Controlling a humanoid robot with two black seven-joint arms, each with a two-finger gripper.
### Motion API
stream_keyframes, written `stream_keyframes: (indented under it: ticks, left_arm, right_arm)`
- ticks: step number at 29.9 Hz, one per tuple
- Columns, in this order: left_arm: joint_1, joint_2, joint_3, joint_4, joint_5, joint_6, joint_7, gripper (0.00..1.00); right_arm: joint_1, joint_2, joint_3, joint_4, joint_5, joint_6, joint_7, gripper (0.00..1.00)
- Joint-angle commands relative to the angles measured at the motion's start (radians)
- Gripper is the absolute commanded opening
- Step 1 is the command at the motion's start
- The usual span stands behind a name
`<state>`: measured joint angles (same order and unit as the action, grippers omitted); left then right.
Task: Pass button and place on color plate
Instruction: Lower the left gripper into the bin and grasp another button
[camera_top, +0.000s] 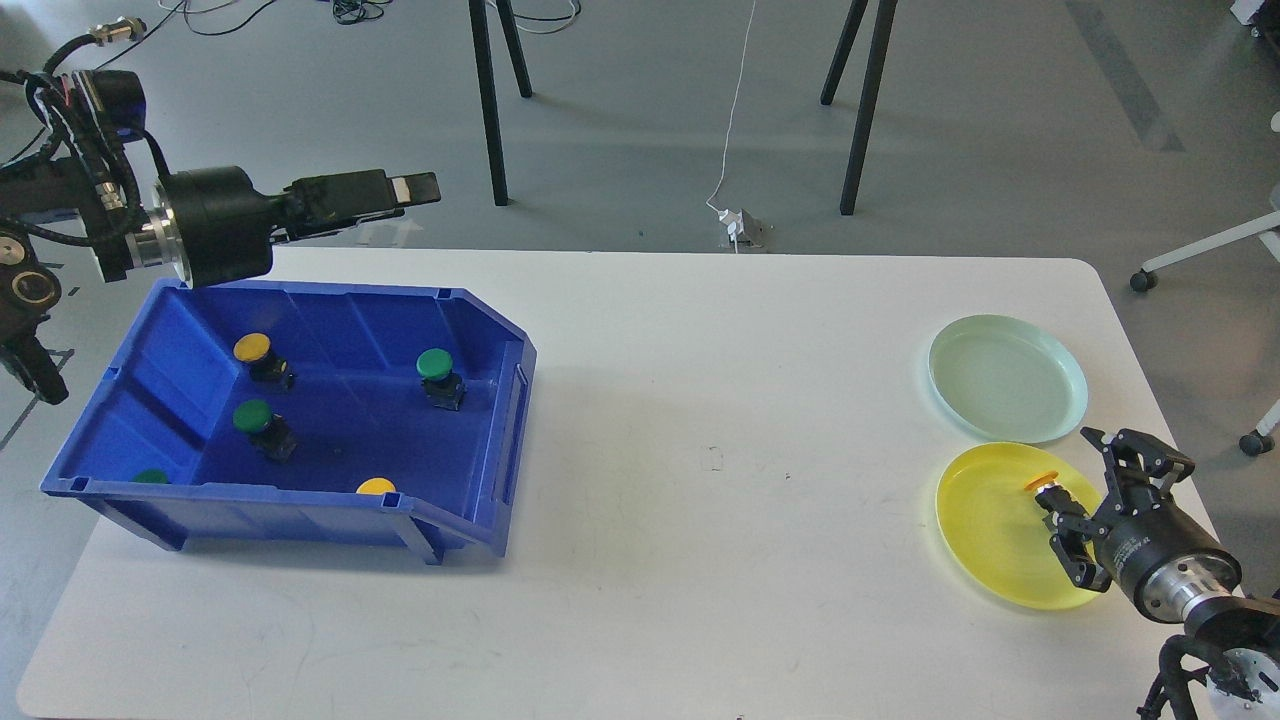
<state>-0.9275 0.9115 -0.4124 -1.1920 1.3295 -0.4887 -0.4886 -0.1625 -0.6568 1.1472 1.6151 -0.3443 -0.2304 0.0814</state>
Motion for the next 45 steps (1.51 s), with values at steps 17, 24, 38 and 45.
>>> stream_keyframes:
  ticks: [17, 24, 38, 45]
  left_arm:
    - [0.015, -0.002, 0.185, 0.187, 0.651, 0.0, 0.0, 0.81]
    - [0.022, -0.077, 0.245, 0.351, 0.649, 0.0, 0.0, 0.81]
    - [0.026, -0.146, 0.261, 0.451, 0.648, 0.0, 0.0, 0.8]
    - [0.024, -0.161, 0.302, 0.469, 0.642, 0.0, 0.0, 0.8]
  right_arm:
    - [0.419, -0.041, -0.029, -0.069, 0.395, 0.25, 0.006, 0.98]
    - [0.408, -0.037, -0.029, -0.073, 0.395, 0.253, 0.006, 0.98]
    - [0.403, -0.038, -0.029, -0.073, 0.395, 0.255, 0.006, 0.98]
    - [0.397, -0.038, -0.029, -0.073, 0.395, 0.255, 0.006, 0.98]
